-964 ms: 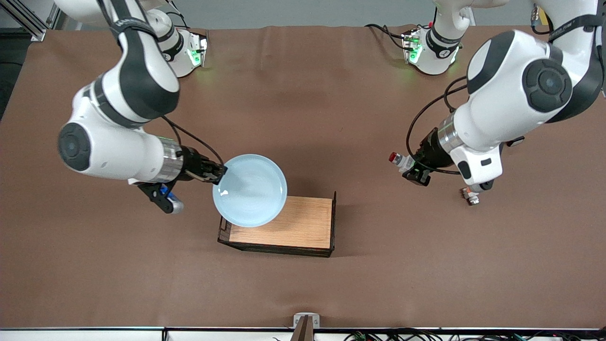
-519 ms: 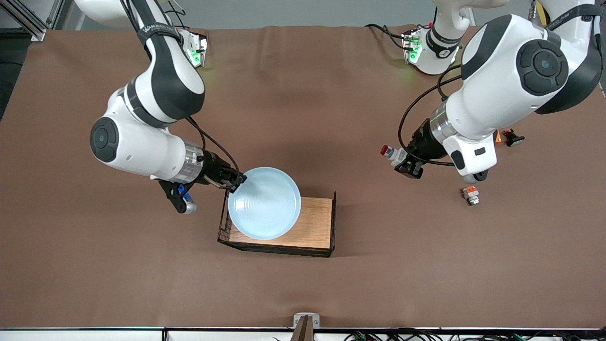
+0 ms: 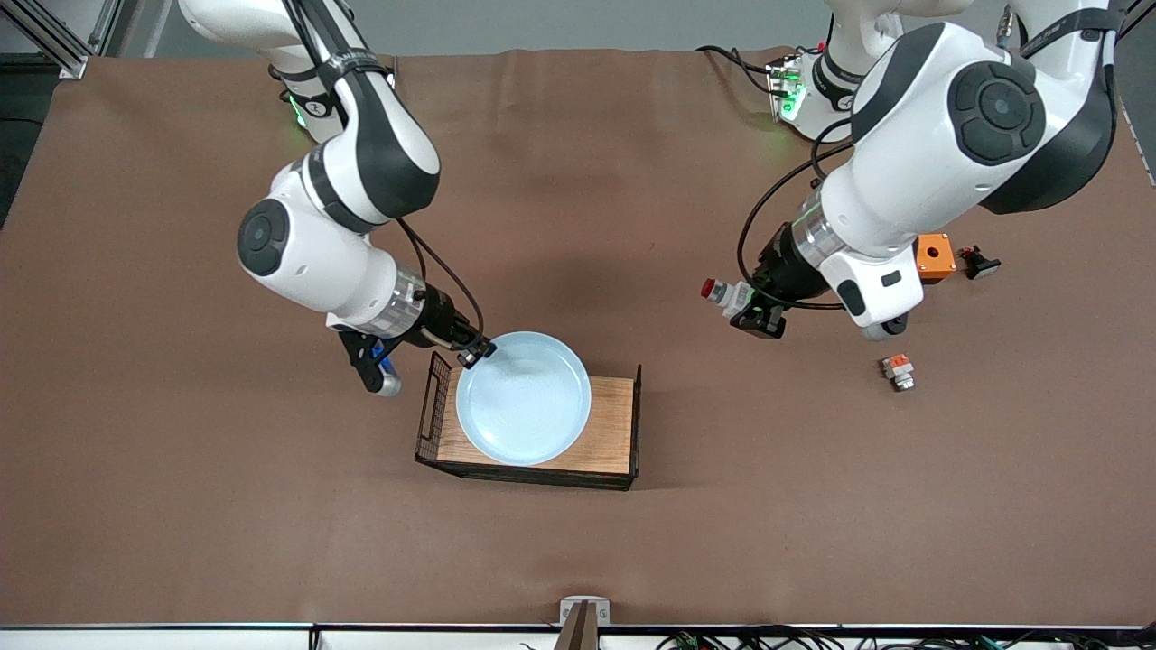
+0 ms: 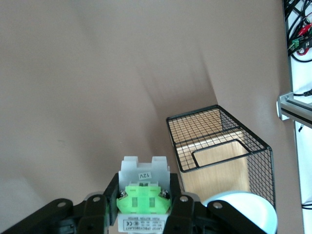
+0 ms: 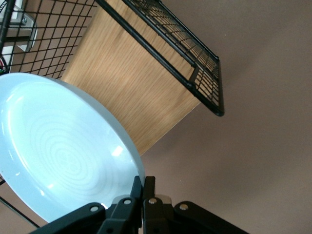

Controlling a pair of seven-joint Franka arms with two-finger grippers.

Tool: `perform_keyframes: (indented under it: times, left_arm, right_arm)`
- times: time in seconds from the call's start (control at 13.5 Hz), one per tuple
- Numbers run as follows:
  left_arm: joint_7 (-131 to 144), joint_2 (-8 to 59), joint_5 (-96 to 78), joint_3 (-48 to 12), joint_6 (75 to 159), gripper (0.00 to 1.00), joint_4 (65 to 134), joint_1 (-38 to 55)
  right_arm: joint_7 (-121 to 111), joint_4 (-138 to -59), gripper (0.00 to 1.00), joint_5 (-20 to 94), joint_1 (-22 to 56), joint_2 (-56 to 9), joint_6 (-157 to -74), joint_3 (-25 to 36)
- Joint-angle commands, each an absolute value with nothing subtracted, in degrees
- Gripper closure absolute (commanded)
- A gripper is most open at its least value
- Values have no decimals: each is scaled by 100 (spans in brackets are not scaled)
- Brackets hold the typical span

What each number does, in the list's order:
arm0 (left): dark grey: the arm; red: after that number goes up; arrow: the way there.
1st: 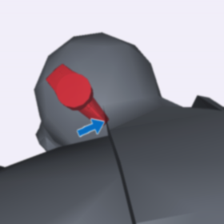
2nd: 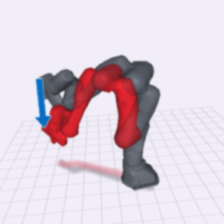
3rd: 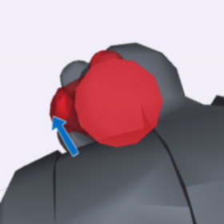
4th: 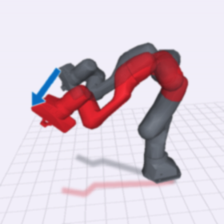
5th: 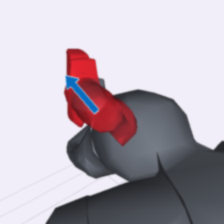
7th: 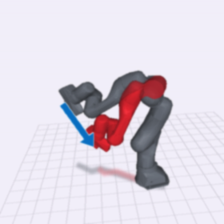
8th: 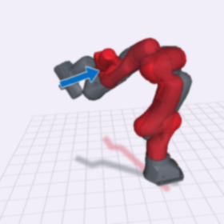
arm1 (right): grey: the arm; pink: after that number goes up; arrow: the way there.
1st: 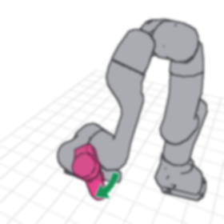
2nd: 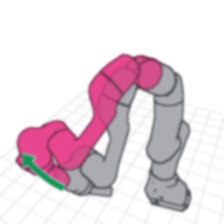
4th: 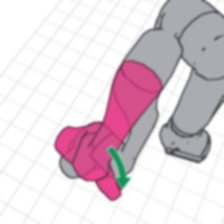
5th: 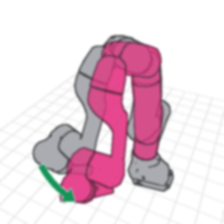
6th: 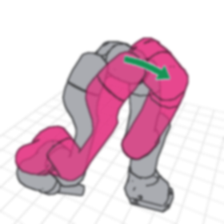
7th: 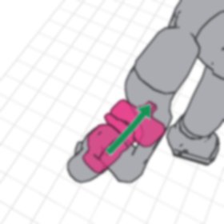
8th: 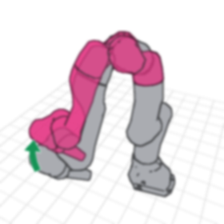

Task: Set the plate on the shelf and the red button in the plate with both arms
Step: 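Release the plate on the tray while the left gripper carries the button over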

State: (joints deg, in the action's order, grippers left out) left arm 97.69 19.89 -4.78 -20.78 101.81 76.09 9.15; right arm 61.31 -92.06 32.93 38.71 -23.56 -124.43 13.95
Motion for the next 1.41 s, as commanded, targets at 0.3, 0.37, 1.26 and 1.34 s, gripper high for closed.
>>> perform_keyframes:
  times: [0.3,0.37,1.26,1.34]
  left_arm:
    - [10782,2364,-554,-2074,10844,100,7251,1081]
    - [10871,2382,-554,-2022,10976,100,7251,1185]
    - [11180,2681,-519,-1951,11373,100,7251,1406]
    - [11180,2681,-510,-1951,11382,100,7251,1406]
  right_arm:
    - [6161,-9501,100,3419,4034,-2249,-12937,1503]
    - [6152,-9492,100,3419,4034,-2285,-13042,1503]
    - [6495,-9501,100,3375,4131,-2153,-12612,1494]
    - [6443,-9501,100,3349,4140,-2197,-12665,1494]
